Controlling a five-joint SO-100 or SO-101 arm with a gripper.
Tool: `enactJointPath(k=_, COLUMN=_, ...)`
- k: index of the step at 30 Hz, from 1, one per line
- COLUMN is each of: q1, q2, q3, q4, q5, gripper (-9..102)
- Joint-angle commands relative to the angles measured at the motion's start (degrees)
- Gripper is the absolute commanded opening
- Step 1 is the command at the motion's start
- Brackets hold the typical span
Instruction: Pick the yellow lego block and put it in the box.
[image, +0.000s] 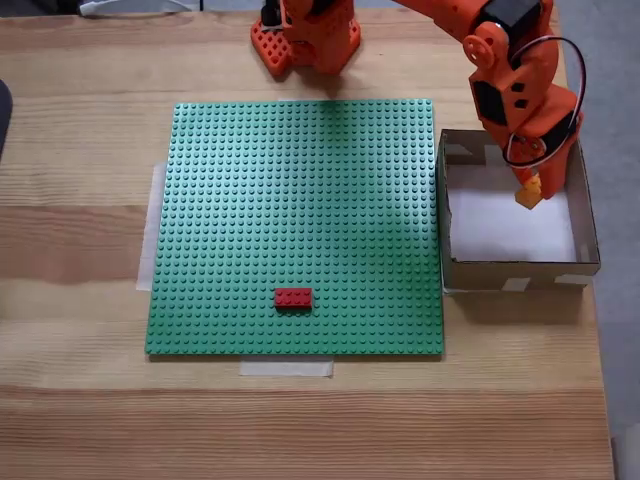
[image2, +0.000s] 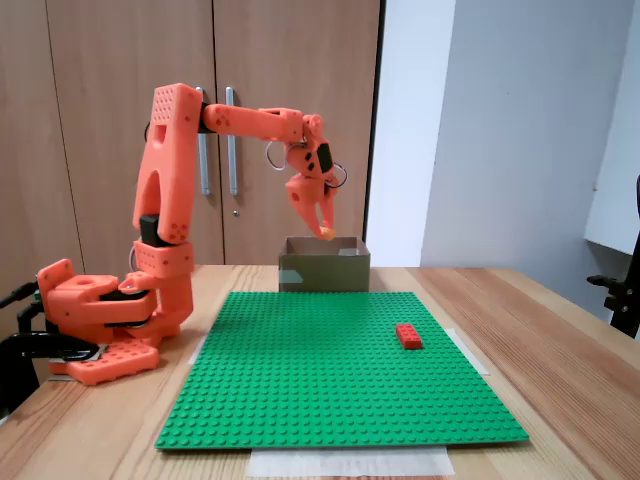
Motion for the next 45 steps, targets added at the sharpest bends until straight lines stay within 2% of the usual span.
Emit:
enactJointPath(k=1, q1=0.44, q2=0.53, q3=-0.18, q4=0.09, q5=-1.76, gripper=-1)
enactJointPath(k=29, q1=-0.09, q2=0.53, q3=7.03, q4=-4.04, q5=-1.49, gripper=-1)
enactJointPath(k=45, q1=0.35, q2=-1.14, q3=9.58, q4=-10.46, q5=-4.57, gripper=-1)
